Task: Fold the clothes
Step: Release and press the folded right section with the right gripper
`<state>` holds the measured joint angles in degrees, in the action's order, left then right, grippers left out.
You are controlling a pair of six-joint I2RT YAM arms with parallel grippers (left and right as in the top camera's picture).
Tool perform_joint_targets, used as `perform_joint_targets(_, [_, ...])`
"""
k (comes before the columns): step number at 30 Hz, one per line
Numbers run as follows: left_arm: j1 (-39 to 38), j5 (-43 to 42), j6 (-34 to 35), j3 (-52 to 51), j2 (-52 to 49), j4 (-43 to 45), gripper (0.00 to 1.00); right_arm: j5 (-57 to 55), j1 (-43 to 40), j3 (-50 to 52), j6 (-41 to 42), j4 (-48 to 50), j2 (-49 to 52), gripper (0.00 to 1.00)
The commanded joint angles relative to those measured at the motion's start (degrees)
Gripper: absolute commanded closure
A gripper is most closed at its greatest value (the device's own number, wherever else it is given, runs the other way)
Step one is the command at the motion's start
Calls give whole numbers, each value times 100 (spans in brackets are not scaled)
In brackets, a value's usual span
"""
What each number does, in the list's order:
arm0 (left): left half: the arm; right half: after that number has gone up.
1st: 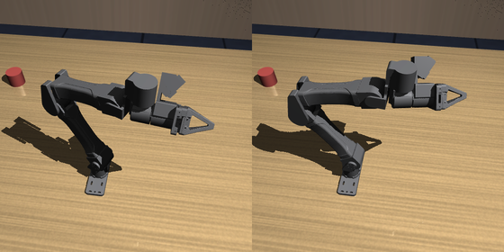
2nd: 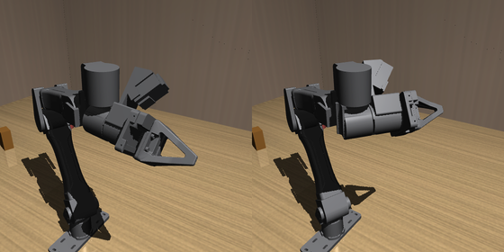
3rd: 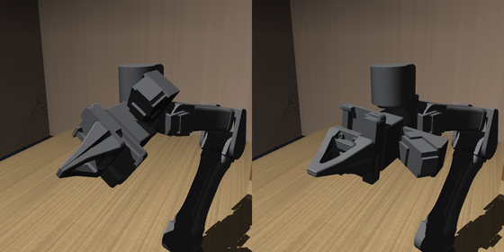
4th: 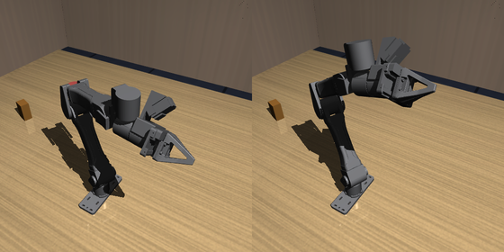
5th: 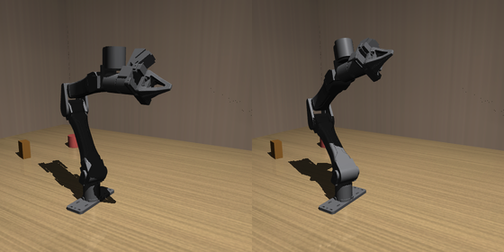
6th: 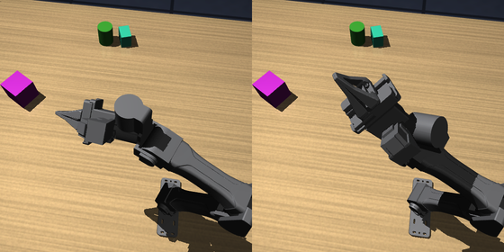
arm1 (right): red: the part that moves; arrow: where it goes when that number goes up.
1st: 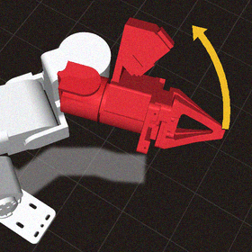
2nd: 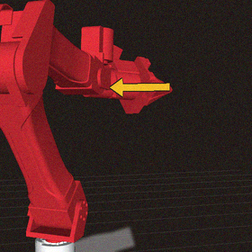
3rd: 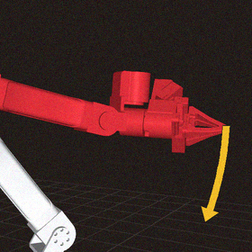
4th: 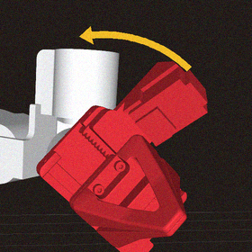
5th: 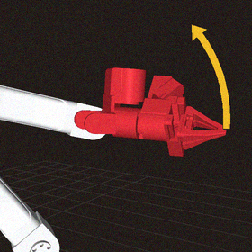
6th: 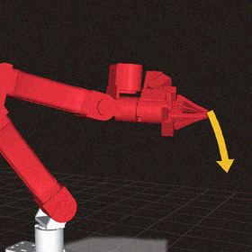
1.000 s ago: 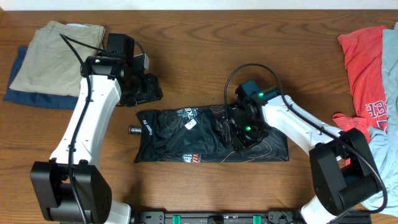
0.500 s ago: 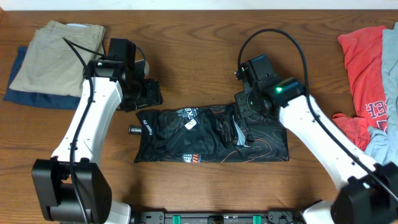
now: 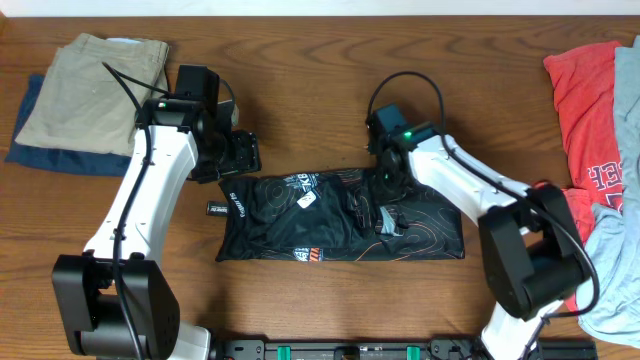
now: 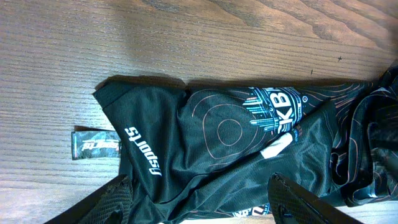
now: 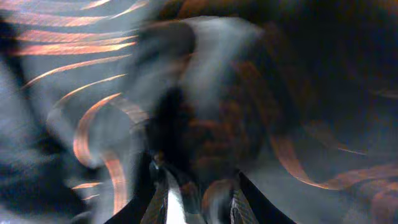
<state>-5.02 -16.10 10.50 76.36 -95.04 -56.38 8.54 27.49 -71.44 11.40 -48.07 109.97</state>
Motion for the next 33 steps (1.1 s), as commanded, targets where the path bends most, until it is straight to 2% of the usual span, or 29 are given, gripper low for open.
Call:
perform_joint_targets(1, [9, 76, -33, -44, -44, 7, 28, 1773, 140, -2, -1010, 42, -52, 70])
perform_joint_targets(3, [7, 76, -33, -44, -44, 13, 29, 2302, 140, -7, -1287, 68, -85, 70])
perform_joint_targets(9, [9, 76, -33, -44, -44, 7, 28, 2181, 129, -13, -1261, 306, -240, 67])
perform_joint_targets(13, [7, 76, -33, -46, -44, -11, 27, 1541, 105, -15, -960, 302, -516, 67])
perform_joint_targets(16, [7, 76, -35, -98, -44, -15, 18, 868, 55, -15, -619, 138, -855, 67])
perform_joint_targets(21, [9, 79, -50, -439, -46, 83, 11, -269, -31, -13, 4, -225, -1471, 64])
perform_joint_targets(28, [9, 120, -208, -1047, -81, 487, 10, -452, -133, -11, 35, -614, -1768, 60])
perform_joint_targets(33, [9, 629, -203, -1408, -234, 614, 10, -555, -133, -2, 37, -748, -1762, 60])
